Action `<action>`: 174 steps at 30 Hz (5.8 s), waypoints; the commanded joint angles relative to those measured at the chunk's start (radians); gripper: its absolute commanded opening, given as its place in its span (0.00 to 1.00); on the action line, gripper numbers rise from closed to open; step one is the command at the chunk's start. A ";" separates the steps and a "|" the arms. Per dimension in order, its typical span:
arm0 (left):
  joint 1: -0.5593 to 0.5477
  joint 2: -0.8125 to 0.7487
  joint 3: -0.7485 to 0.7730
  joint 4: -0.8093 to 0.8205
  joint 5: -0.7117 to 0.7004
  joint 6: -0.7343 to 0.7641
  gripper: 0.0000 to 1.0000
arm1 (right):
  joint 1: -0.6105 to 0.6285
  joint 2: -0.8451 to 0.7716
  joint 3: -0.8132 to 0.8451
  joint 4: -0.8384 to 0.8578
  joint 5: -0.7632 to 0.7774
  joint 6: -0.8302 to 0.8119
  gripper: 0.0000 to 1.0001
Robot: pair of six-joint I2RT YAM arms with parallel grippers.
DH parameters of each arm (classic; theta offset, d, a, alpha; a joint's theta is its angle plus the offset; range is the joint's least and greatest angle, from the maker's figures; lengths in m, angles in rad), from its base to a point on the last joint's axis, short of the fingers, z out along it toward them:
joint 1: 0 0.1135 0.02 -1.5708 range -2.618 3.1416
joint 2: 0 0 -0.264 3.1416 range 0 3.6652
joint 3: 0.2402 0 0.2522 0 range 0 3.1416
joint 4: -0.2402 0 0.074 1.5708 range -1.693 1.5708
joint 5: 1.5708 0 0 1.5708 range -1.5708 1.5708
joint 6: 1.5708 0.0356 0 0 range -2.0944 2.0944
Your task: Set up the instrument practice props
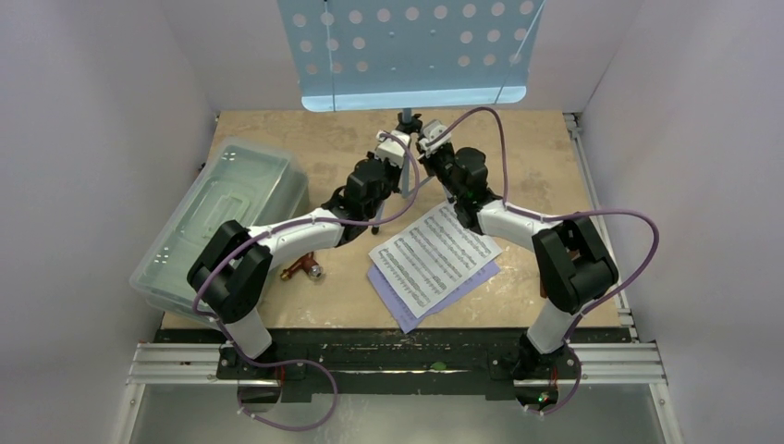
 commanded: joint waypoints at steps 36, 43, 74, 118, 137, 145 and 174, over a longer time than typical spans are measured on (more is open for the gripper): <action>-0.006 0.115 0.100 -0.067 0.123 -0.008 0.00 | -0.101 -0.269 -0.038 -0.065 0.060 0.433 0.81; -0.007 0.107 0.094 -0.065 0.124 -0.011 0.00 | -0.075 -0.324 -0.122 0.300 0.026 0.508 0.74; -0.006 0.054 0.021 -0.019 0.125 0.162 0.00 | 0.103 -0.140 0.095 0.264 0.048 0.201 0.59; 0.013 0.127 -0.069 0.068 0.233 0.121 0.00 | 0.104 0.007 0.438 0.257 0.254 0.164 0.00; 0.035 0.178 -0.047 0.025 0.247 0.131 0.00 | 0.033 0.020 0.786 0.408 0.072 0.277 0.00; 0.041 0.158 -0.008 -0.030 0.333 0.093 0.00 | 0.028 -0.017 0.712 0.478 0.043 0.337 0.00; 0.166 0.320 0.049 -0.220 0.541 0.209 0.00 | 0.028 -0.064 0.848 0.404 0.103 0.186 0.00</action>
